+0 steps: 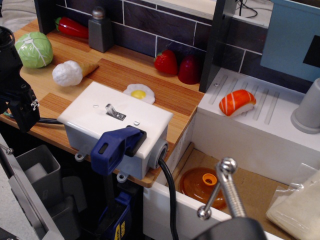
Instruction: Move light switch to the right
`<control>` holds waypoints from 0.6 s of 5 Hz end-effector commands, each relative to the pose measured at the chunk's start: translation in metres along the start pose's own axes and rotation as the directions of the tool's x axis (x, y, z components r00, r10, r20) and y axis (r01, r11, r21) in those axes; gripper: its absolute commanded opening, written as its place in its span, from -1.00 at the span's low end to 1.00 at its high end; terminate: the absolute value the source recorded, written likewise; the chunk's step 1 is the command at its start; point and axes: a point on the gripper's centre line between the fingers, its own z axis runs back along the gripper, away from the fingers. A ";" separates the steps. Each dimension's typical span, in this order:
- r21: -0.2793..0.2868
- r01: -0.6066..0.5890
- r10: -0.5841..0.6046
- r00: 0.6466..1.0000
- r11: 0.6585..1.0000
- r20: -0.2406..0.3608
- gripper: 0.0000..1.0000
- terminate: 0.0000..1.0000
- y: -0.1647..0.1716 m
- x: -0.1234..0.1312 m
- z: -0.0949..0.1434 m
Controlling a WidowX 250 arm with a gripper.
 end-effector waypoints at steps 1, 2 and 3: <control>0.000 0.000 0.000 1.000 1.000 0.000 1.00 -1.00 0.000 0.000 0.000; -0.043 -0.008 0.009 1.000 0.999 0.015 1.00 -1.00 -0.015 0.012 0.014; -0.111 -0.016 0.020 0.999 0.994 0.041 1.00 -1.00 -0.031 0.023 0.034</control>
